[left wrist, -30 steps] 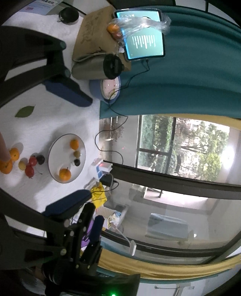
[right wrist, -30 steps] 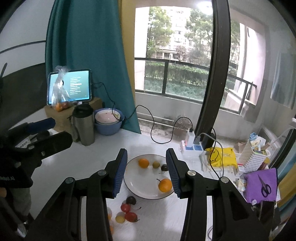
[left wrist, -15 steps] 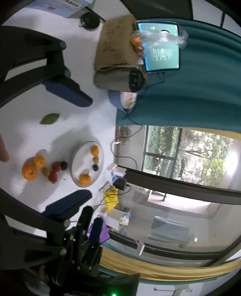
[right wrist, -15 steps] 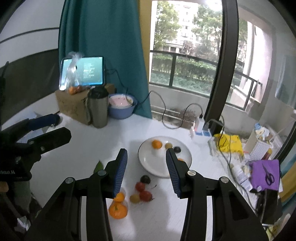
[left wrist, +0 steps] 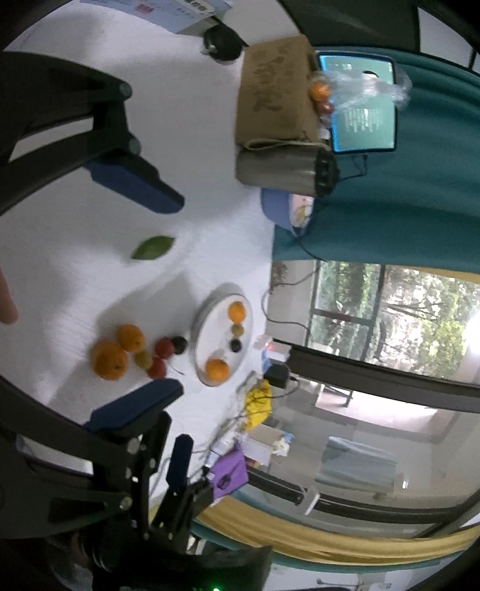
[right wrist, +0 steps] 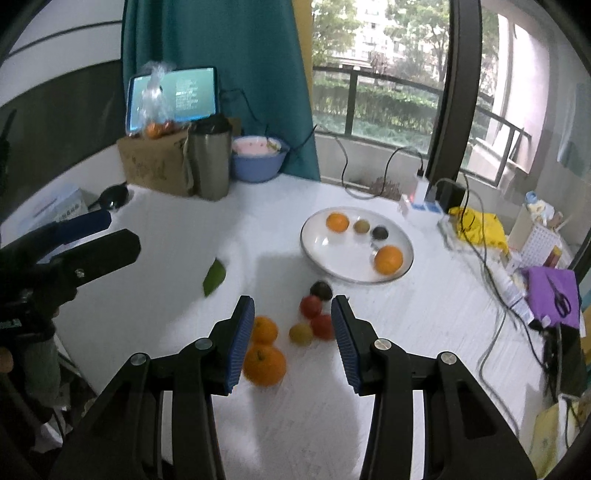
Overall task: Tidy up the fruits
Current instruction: 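Grasp the large orange with the right gripper and lift it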
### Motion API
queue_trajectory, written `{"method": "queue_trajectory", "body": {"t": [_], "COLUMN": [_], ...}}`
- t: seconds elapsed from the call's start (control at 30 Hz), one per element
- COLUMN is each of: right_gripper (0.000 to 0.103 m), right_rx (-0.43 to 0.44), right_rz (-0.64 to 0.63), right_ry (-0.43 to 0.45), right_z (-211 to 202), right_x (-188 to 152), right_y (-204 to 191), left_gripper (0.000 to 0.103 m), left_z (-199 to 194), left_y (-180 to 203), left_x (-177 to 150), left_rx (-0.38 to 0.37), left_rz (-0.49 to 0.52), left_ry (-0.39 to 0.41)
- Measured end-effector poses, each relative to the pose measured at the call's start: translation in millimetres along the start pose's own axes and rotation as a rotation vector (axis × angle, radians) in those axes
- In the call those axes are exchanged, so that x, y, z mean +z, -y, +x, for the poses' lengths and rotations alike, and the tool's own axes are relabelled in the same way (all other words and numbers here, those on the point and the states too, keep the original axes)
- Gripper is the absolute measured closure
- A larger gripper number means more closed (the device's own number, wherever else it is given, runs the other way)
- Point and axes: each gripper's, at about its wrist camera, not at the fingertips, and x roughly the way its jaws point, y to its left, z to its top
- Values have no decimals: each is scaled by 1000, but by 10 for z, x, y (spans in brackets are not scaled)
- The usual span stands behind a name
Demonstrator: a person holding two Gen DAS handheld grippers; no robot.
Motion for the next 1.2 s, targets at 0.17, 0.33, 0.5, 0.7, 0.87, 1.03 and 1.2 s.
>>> {"method": "queue_trajectory", "body": {"t": [0.17, 0.33, 0.5, 0.7, 0.87, 1.03, 1.2], "right_gripper": [57, 57, 57, 57, 57, 57, 56], "right_rx": [17, 32, 46, 56, 47, 69, 91], "right_rz": [-5, -6, 8, 20, 28, 36, 38], "right_ry": [-33, -56, -89, -130, -148, -156, -159], "right_z": [122, 267, 445, 643, 771, 849, 889], "right_x": [-108, -185, -298, -405, -473, -492, -519], "right_y": [-84, -165, -201, -200, -160, -145, -124], "left_gripper": [11, 11, 11, 11, 11, 11, 11], "left_z": [64, 129, 256, 434, 558, 660, 711], "left_y": [-80, -162, -246, -305, -309, -296, -242], "left_x": [-171, -274, -372, -475, -525, -542, -545], "left_rx": [9, 19, 24, 22, 15, 12, 6], "left_rz": [-12, -9, -14, -21, -21, -19, -8], "left_ry": [-30, -52, -85, -121, -145, -164, -173]}}
